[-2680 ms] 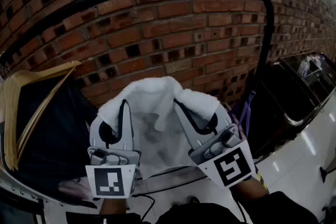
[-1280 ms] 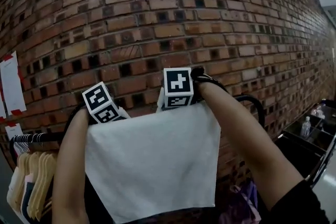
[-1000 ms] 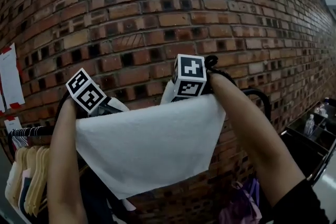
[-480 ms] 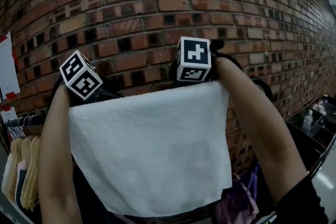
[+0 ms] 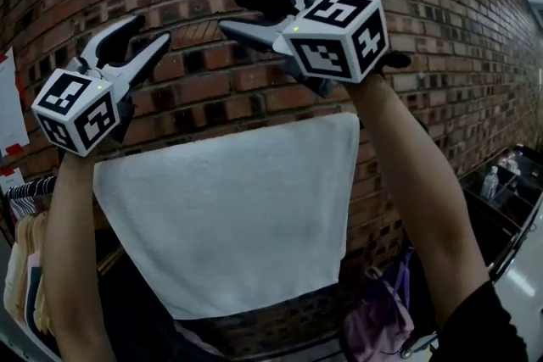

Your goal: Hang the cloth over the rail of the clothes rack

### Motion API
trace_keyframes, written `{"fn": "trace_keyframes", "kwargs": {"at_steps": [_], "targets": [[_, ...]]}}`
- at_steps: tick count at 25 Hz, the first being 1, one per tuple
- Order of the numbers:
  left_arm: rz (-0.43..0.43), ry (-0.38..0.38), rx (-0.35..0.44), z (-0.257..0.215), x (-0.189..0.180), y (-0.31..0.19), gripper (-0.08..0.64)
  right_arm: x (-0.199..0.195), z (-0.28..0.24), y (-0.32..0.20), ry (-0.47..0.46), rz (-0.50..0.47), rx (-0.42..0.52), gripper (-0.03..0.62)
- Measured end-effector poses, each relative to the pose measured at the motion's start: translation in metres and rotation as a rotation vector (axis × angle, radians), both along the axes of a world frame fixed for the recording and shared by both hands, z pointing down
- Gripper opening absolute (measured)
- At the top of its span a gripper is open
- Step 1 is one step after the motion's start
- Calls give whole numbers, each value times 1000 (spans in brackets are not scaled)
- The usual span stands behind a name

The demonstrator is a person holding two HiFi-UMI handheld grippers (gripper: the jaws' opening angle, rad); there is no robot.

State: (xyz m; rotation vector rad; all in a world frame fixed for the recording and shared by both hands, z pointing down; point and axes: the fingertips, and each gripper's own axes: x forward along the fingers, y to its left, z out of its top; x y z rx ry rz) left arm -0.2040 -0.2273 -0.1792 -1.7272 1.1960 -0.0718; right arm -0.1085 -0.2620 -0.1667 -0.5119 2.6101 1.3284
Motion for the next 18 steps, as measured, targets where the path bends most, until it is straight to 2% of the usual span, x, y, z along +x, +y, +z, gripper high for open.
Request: {"fn": "trace_keyframes", "kwargs": {"at_steps": [1, 3, 5, 7, 9, 10, 11, 12, 14, 15, 16, 18], "targets": [[59, 46, 94, -12, 13, 30, 222, 9, -8, 24, -69, -75, 0, 195], [174, 114, 183, -14, 39, 80, 209, 25, -12, 64, -176, -163, 4, 193], [291, 120, 205, 16, 67, 121, 176, 37, 7, 93, -239, -205, -15, 192], [359, 101, 178, 73, 86, 143, 135, 41, 52, 115, -269, -232, -37, 184], [364, 134, 87, 146, 87, 141, 120, 36, 118, 126, -280, -232, -85, 147], [347, 176, 20, 188, 83, 133, 86, 32, 159, 124, -276, -215, -145, 118], [320, 226, -60, 234, 79, 122, 27, 26, 206, 116, -263, -186, -235, 81], [283, 279, -151, 284, 77, 111, 8, 19, 259, 108, -241, -151, -343, 55], [203, 399, -343, 388, 75, 92, 8, 4, 378, 96, -172, -75, -577, 5], [175, 455, -421, 430, 76, 85, 8, -2, 429, 93, -146, -46, -678, 5], [158, 497, -475, 460, 77, 79, 8, -4, 464, 92, -139, -33, -753, 5], [135, 558, -524, 488, 77, 74, 8, -3, 498, 92, -146, -24, -835, 5]]}}
